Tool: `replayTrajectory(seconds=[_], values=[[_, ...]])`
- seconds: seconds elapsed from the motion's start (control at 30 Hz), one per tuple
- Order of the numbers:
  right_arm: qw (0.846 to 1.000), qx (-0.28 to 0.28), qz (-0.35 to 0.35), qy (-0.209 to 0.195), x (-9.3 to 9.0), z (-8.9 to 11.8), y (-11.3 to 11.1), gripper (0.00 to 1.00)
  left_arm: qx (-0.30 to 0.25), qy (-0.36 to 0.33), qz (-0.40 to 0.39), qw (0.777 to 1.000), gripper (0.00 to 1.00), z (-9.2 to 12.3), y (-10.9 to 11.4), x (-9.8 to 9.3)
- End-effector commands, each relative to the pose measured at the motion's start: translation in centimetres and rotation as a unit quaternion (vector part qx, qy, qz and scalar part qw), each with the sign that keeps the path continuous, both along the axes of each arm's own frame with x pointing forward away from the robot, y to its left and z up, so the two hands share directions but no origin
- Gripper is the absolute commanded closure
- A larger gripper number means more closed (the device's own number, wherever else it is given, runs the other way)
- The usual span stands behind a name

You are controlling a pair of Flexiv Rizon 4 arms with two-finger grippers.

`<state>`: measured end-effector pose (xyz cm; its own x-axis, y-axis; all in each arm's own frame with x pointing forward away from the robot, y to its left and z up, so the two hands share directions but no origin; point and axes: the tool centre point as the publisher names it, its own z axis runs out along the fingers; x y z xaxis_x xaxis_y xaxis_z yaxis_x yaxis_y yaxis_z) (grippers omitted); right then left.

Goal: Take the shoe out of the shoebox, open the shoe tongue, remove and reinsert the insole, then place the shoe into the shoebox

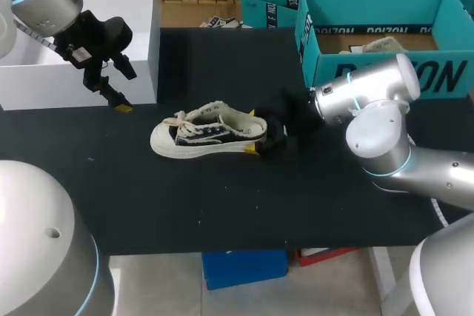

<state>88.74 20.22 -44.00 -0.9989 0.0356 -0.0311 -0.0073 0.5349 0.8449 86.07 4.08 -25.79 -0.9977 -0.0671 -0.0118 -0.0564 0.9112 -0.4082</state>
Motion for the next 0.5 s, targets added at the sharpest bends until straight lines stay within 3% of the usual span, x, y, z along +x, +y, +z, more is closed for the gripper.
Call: replayTrajectory(seconds=[0.03, 0.5], values=[[1.000, 0.000, -0.001, 0.000, 0.0, -0.3, 0.1, 1.00, 0.026, -0.008, 0.014, 1.000, 0.00, 0.3, -0.4, -0.1], [1.000, 0.000, -0.001, 0.000, 0.0, -0.3, 0.1, 1.00, 0.123, 0.052, 0.175, 0.975, 0.00, 0.2, -4.4, -0.2]])
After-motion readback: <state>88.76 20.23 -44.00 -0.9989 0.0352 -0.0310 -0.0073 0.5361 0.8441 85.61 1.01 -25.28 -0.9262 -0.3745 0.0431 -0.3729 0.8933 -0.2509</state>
